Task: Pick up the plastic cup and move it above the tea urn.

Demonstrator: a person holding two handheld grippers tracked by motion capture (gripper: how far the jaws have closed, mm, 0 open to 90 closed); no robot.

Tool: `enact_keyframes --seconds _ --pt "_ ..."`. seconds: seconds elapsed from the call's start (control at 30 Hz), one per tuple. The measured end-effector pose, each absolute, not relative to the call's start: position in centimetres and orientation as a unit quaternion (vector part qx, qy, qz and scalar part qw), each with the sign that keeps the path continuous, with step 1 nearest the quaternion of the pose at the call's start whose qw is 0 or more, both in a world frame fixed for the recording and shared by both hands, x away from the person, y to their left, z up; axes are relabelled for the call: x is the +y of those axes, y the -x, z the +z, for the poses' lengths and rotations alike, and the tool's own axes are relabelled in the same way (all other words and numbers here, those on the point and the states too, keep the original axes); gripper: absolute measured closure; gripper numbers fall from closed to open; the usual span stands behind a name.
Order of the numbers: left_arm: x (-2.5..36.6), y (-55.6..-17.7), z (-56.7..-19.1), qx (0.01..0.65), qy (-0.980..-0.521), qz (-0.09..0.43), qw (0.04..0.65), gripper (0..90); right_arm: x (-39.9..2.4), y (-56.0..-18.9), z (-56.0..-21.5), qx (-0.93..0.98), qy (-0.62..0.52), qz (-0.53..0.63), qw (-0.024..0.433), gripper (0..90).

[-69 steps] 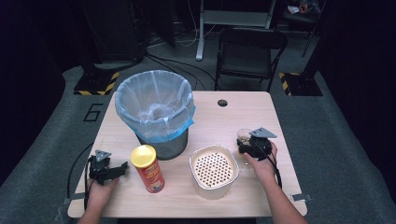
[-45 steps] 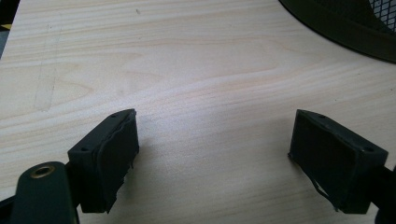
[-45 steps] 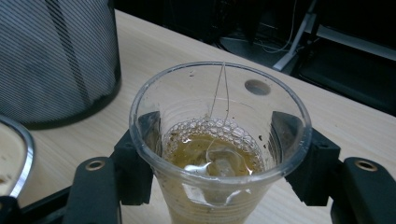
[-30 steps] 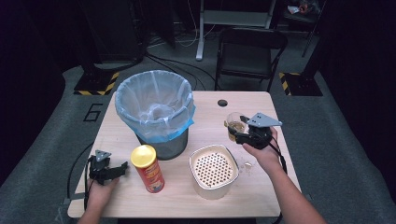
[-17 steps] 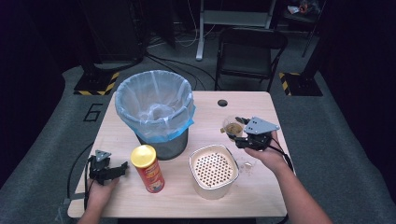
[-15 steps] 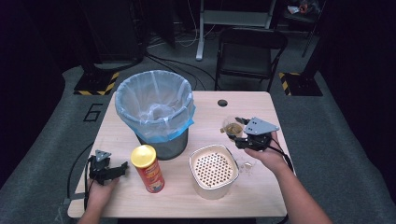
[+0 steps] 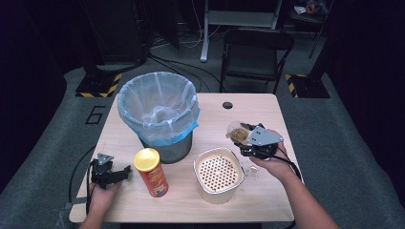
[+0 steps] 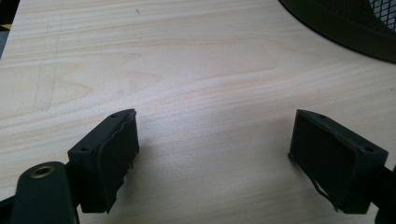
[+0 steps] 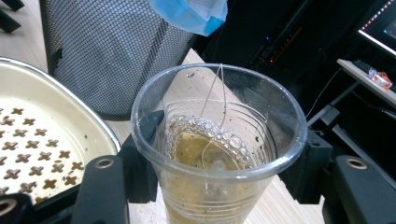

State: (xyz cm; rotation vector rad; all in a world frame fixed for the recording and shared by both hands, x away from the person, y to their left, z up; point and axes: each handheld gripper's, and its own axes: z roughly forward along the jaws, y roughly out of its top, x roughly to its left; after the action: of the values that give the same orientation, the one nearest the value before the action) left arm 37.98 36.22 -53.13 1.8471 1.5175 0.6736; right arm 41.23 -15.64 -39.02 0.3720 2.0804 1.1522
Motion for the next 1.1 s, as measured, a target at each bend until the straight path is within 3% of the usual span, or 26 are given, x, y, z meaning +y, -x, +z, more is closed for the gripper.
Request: enact_keyframes --seconds 0.53,0.73,1.1 --pt "36.2 -38.0 -53.1 0.578 -0.704 0.257 0.323 14.9 -14.4 -43.5 -39.1 0.814 -0.073 0.473 0.329 39.1" --pt "36.2 -38.0 -53.1 0.578 -0.704 0.257 0.323 14.9 -13.9 -43.3 -39.5 0.817 -0.054 0.462 0.341 39.2" --pt "36.2 -38.0 -53.1 0.578 -0.704 0.257 0.323 14.9 -13.0 -41.4 -39.3 0.814 0.011 0.411 0.411 39.7"
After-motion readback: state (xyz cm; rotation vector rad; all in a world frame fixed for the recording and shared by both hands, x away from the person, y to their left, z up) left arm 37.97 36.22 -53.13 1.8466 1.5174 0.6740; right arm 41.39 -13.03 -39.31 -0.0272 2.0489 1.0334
